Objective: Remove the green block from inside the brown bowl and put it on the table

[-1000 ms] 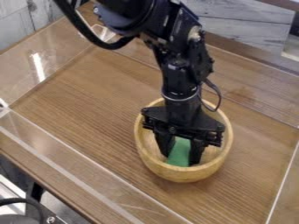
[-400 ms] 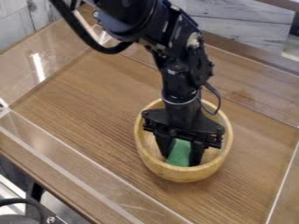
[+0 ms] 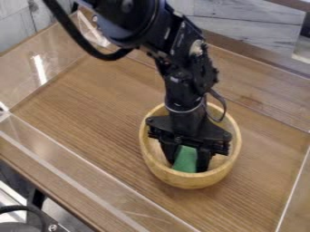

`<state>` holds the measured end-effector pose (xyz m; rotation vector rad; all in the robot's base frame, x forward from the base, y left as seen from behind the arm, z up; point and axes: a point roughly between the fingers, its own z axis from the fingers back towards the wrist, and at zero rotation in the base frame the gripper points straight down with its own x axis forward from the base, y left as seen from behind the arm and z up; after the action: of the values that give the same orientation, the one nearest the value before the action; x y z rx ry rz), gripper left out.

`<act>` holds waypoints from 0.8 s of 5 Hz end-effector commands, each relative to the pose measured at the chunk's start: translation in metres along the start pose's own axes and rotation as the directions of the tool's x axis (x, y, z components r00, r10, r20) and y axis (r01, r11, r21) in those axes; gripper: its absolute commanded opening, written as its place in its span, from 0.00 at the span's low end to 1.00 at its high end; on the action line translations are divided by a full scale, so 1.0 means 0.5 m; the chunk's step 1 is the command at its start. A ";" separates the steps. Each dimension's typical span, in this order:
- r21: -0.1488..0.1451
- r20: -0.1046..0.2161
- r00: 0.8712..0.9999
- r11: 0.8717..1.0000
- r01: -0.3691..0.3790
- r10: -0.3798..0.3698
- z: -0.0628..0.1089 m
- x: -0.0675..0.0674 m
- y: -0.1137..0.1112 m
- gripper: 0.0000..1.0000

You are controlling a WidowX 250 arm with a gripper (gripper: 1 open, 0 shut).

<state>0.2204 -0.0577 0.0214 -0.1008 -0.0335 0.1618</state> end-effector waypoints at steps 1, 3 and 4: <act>0.042 -0.061 0.998 0.999 -0.026 0.028 -0.013 -0.034 0.044 0.00; 0.029 -0.074 0.997 0.999 0.038 -0.036 -0.001 -0.024 0.024 0.00; 0.024 -0.075 0.997 0.999 0.032 -0.030 0.006 -0.022 0.005 0.00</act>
<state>0.2115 -0.0555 0.0240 -0.0825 0.0303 0.1270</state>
